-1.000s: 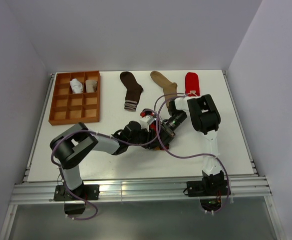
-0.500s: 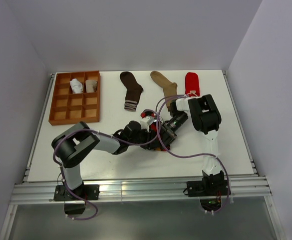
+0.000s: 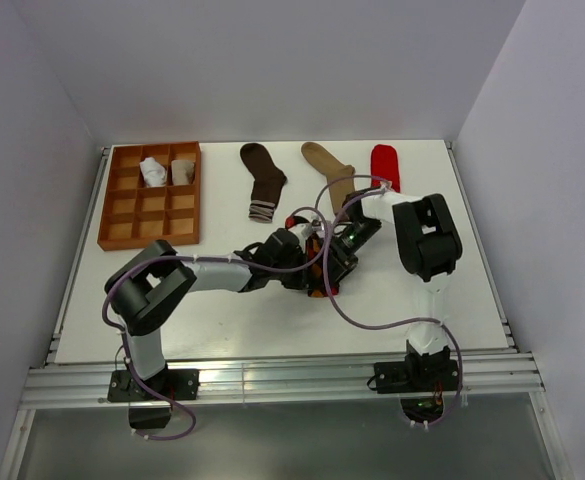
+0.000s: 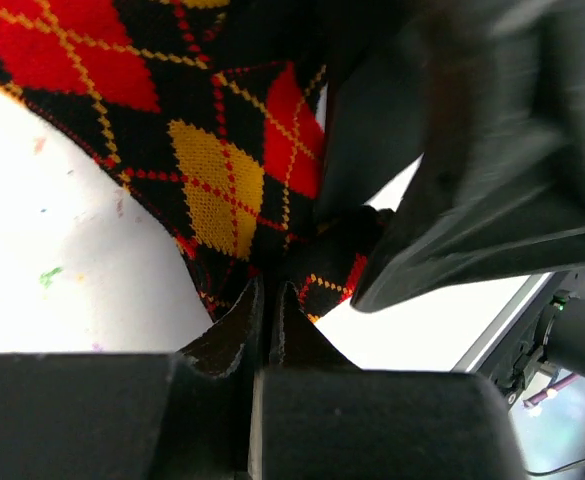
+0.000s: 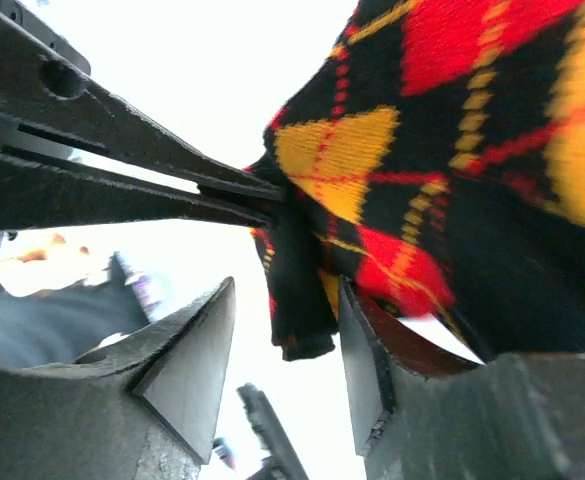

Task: Roll the socks
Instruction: Roll the sock at the center of the board.

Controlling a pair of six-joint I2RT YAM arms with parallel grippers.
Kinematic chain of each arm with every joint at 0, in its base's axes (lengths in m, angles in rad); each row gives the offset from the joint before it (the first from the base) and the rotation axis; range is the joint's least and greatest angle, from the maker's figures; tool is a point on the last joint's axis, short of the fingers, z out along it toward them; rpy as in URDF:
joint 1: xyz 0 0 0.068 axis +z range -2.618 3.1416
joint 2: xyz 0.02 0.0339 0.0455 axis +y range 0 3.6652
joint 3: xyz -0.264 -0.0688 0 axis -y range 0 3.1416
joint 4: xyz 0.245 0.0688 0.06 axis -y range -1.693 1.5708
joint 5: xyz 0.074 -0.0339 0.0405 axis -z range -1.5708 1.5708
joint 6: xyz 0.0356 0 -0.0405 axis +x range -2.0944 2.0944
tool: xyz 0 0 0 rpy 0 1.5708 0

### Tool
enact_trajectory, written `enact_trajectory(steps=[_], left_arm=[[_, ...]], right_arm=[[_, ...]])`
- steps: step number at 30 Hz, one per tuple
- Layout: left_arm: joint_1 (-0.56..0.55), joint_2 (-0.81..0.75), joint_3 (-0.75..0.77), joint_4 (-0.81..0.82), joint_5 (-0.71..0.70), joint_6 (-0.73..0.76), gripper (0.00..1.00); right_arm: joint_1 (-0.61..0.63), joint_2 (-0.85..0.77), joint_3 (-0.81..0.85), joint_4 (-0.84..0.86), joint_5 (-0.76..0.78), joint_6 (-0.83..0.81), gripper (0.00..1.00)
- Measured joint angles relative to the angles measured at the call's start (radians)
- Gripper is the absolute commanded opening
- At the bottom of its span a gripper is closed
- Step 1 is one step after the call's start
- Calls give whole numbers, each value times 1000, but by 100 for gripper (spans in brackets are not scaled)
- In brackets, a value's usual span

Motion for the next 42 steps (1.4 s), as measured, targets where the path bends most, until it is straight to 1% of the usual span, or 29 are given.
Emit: enact_trajectory(steps=[6,12,18,23,26,31,39,42], left_arm=[[0,6,53,-114,-14,-34,0],[3,15,93,-198,-6,-71,0],[28,26,105,-240,57,-124,0],[56,48,128,-281,122,-160,0],[80,64,131,-293,181,-192,0],[110,93,150,-317,254,-238,0],[134,137,195,-371,323,-271,0],[145,151,206,-381,352,-275,0]], right_arm=[[-10,-109,-40,110,79,27,54],[-48,-252,-134,198,137,41,55],[-88,-484,-280,332,210,43,54],[-66,-672,-397,446,264,10,56],[-9,-784,-499,531,320,-24,58],[181,-929,-671,654,417,-85,61],[386,-1019,-813,808,541,-144,62],[442,-1032,-853,856,577,-166,62]])
